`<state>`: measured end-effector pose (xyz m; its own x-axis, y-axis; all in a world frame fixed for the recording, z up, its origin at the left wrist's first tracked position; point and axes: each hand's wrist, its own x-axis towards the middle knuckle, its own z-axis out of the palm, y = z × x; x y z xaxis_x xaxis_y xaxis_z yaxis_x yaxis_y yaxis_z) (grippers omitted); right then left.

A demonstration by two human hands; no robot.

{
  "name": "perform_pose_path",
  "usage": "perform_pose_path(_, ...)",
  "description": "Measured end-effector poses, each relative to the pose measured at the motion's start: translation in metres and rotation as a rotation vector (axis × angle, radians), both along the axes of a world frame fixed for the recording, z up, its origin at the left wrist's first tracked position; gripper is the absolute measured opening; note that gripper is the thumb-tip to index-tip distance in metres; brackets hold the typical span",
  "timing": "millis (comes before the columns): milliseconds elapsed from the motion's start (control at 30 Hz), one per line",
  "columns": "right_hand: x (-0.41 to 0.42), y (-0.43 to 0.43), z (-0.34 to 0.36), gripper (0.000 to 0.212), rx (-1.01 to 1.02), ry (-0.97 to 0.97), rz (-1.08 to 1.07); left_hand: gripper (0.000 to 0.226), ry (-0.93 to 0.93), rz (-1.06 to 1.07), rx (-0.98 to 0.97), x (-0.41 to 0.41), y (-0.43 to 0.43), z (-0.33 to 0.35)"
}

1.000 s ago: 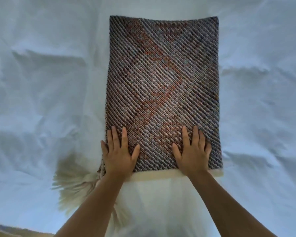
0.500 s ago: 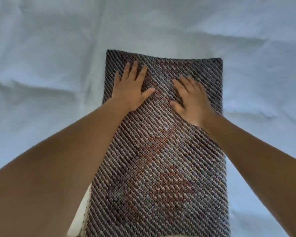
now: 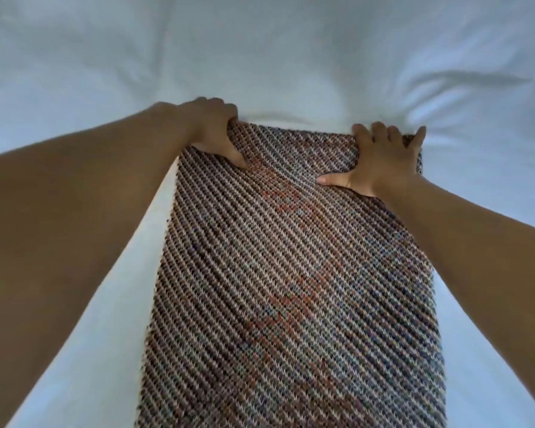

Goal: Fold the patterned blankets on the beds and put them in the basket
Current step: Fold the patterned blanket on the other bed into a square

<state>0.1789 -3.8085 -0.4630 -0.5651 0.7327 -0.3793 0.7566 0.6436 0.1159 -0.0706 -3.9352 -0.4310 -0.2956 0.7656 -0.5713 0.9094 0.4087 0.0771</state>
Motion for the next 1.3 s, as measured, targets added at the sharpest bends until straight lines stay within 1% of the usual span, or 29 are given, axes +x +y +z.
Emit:
perform_pose_path(67, -0.004, -0.002, 0.008, 0.132, 0.028, -0.023, -0.002, 0.072, -0.005, -0.016, -0.035, 0.008, -0.001, 0.004)
perform_pose_path(133, -0.009, -0.006, 0.017, 0.125, 0.036, -0.055, -0.006, 0.051, 0.061, -0.006, -0.024, 0.022, -0.010, 0.005)
perform_pose_path(167, -0.011, -0.008, 0.023, 0.120, 0.039, -0.068, -0.003, 0.043, 0.130, -0.012, 0.010, 0.031, -0.016, 0.006)
perform_pose_path(233, -0.007, -0.016, 0.031, 0.103, 0.073, -0.035, 0.012, 0.031, 0.306, -0.099, 0.168, 0.045, -0.028, 0.008)
perform_pose_path(267, -0.002, -0.020, 0.037, 0.092, 0.103, 0.020, 0.013, 0.028, 0.362, -0.138, 0.262, 0.050, -0.035, 0.011)
perform_pose_path(300, 0.004, -0.024, 0.043, 0.081, 0.135, 0.083, 0.007, 0.029, 0.381, -0.141, 0.339, 0.051, -0.042, 0.014)
perform_pose_path(367, 0.020, -0.032, 0.057, 0.061, 0.202, 0.185, 0.017, 0.038, 0.360, -0.062, 0.441, 0.052, -0.058, 0.030)
perform_pose_path(433, 0.034, -0.044, 0.074, 0.044, 0.232, 0.254, 0.074, 0.045, 0.367, 0.003, 0.493, 0.054, -0.074, 0.048)
perform_pose_path(533, 0.057, -0.065, 0.102, 0.023, 0.259, 0.359, 0.137, 0.042, 0.409, 0.022, 0.542, 0.068, -0.099, 0.078)
perform_pose_path(700, 0.113, -0.121, 0.150, 0.023, 0.300, 0.446, 0.173, 0.026, 0.329, 0.077, 0.665, 0.117, -0.158, 0.134)
perform_pose_path(833, 0.160, -0.179, 0.173, 0.026, 0.326, 0.514, 0.131, 0.027, 0.292, 0.077, 0.758, 0.162, -0.219, 0.165)
perform_pose_path(933, 0.194, -0.223, 0.183, 0.029, 0.311, 0.536, 0.102, 0.037, 0.275, 0.087, 0.763, 0.197, -0.267, 0.173)
perform_pose_path(1033, 0.226, -0.262, 0.181, 0.033, 0.271, 0.549, 0.102, 0.020, 0.285, 0.094, 0.785, 0.236, -0.315, 0.167)
perform_pose_path(1100, 0.251, -0.291, 0.167, 0.035, 0.232, 0.527, 0.098, 0.027, 0.278, 0.067, 0.780, 0.262, -0.352, 0.150)
perform_pose_path(1167, 0.271, -0.318, 0.147, 0.036, 0.171, 0.499, 0.077, 0.032, 0.247, 0.065, 0.750, 0.283, -0.385, 0.125)
perform_pose_path(1200, 0.277, -0.331, 0.135, 0.034, 0.138, 0.475, 0.075, 0.032, 0.241, 0.103, 0.679, 0.291, -0.399, 0.111)
perform_pose_path(1300, 0.290, -0.365, 0.100, 0.024, 0.056, 0.327, 0.095, 0.035, 0.230, 0.260, 0.377, 0.313, -0.435, 0.070)
